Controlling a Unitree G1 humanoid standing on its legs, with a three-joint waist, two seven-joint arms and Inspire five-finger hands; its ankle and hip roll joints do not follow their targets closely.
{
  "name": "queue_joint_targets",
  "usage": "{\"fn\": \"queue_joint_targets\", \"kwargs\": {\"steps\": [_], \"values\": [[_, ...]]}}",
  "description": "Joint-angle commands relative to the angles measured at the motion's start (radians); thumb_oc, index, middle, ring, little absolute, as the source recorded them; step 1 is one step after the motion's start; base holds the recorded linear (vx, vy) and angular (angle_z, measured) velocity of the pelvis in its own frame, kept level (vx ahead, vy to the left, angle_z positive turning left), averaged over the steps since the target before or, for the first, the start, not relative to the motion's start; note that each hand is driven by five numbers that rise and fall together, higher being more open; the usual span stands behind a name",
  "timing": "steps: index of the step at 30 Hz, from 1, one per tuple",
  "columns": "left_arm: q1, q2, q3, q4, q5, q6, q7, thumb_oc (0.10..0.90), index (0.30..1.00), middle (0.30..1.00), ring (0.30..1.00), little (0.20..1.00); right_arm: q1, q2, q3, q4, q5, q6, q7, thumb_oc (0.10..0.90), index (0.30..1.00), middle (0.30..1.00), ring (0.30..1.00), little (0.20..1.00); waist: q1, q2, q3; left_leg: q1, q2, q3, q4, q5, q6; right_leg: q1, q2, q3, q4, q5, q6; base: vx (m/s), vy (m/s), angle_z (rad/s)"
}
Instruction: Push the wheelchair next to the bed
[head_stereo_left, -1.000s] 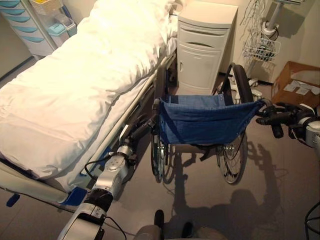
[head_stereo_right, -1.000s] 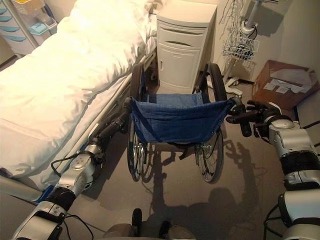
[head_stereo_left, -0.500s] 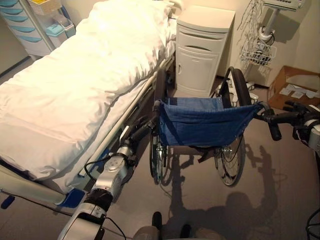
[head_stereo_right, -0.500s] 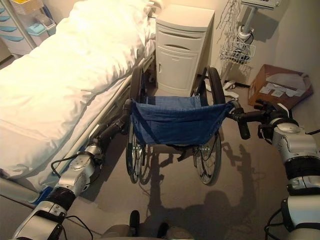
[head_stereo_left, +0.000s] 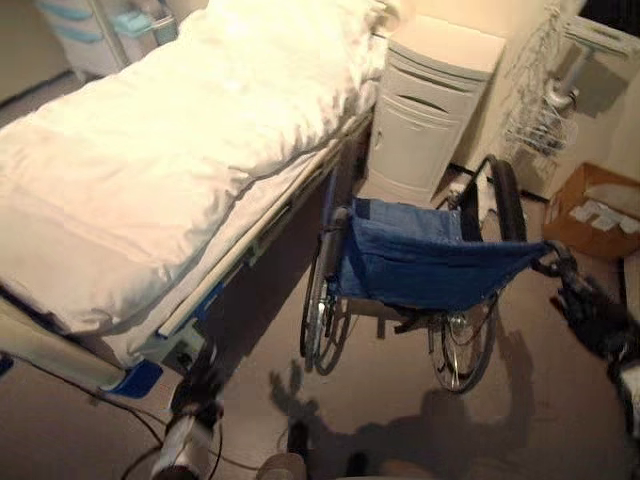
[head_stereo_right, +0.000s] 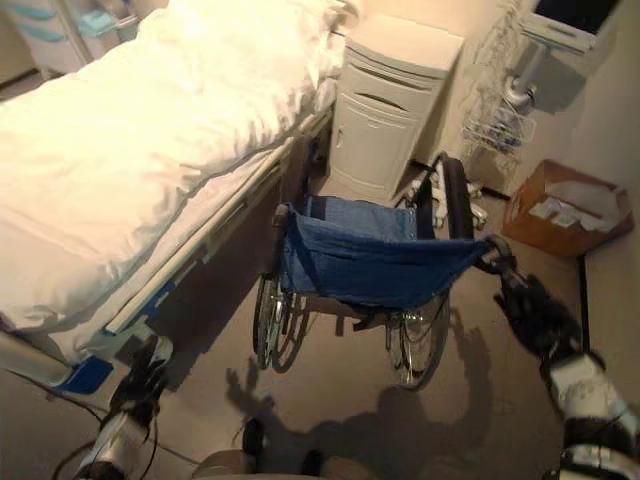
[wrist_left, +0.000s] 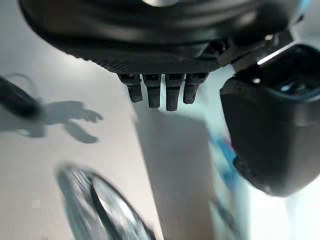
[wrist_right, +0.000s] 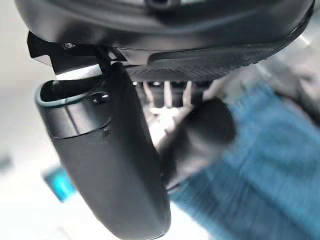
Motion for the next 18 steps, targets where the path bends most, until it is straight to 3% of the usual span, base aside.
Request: {"fn": "queue_joint_targets", "kwargs": {"steps": [1,3,7,9,14,18], "values": [[-0.060,-0.022,0.008,-0.054,-0.085,-0.051,-0.171,0.800,0.900,0.900,0.900,0.900,-0.007,-0.028,-0.066,0.109,0.225,0.032,0.119,0.800,0.900,0.900,0.900,0.900,0.013,0.016,-0.035,0.081,-0.025,0.075,0.055,-0.213,-0.002,-0.091,-0.040,0.042,-0.003,0.076,0.100,-0.01,-0.026,0.66],[-0.057,-0.046,0.028,-0.039,-0.212,-0.006,-0.279,0.800,0.900,0.900,0.900,0.900,-0.003,0.011,-0.087,0.177,0.333,0.120,0.175,0.800,0.900,0.900,0.900,0.900,0.019,0.019,-0.035,0.079,-0.025,0.076,0.057,-0.217,0.000,-0.096,-0.041,0.042,-0.001,0.078,0.103,0.00,-0.021,0.30],[-0.039,-0.091,0.065,-0.029,-0.391,0.080,-0.416,0.800,0.900,0.900,0.900,0.900,-0.004,0.106,-0.113,0.230,0.518,0.201,0.204,0.800,0.900,0.900,0.900,0.900,0.029,0.023,-0.038,0.070,-0.028,0.078,0.069,-0.224,0.003,-0.101,-0.042,0.040,0.000,0.081,0.103,0.00,-0.012,-0.06],[-0.033,-0.108,0.081,-0.010,-0.387,0.100,-0.433,0.800,0.900,0.900,0.900,0.900,-0.006,0.166,-0.129,0.252,0.628,0.222,0.196,0.800,0.900,0.900,0.900,0.900,0.032,0.028,-0.039,0.067,-0.030,0.078,0.075,-0.226,0.004,-0.104,-0.043,0.038,0.002,0.083,0.104,0.01,0.001,-0.06],[-0.031,-0.138,0.083,0.016,-0.325,0.120,-0.424,0.800,0.900,0.900,0.900,0.900,-0.015,0.326,-0.166,0.278,0.632,0.277,0.279,0.800,0.900,0.900,0.900,0.900,0.029,0.043,-0.045,0.065,-0.038,0.070,0.079,-0.227,0.007,-0.107,-0.040,0.048,0.005,0.081,0.100,0.01,0.026,-0.09],[-0.029,-0.163,0.059,-0.002,-0.283,0.120,-0.404,0.800,0.900,0.900,0.900,0.900,-0.005,0.394,-0.102,0.216,0.632,0.236,0.194,0.800,0.900,0.900,0.900,0.900,0.026,0.051,-0.045,0.063,-0.044,0.066,0.087,-0.229,0.010,-0.109,-0.038,0.054,0.007,0.084,0.095,0.00,0.026,-0.01]]}}
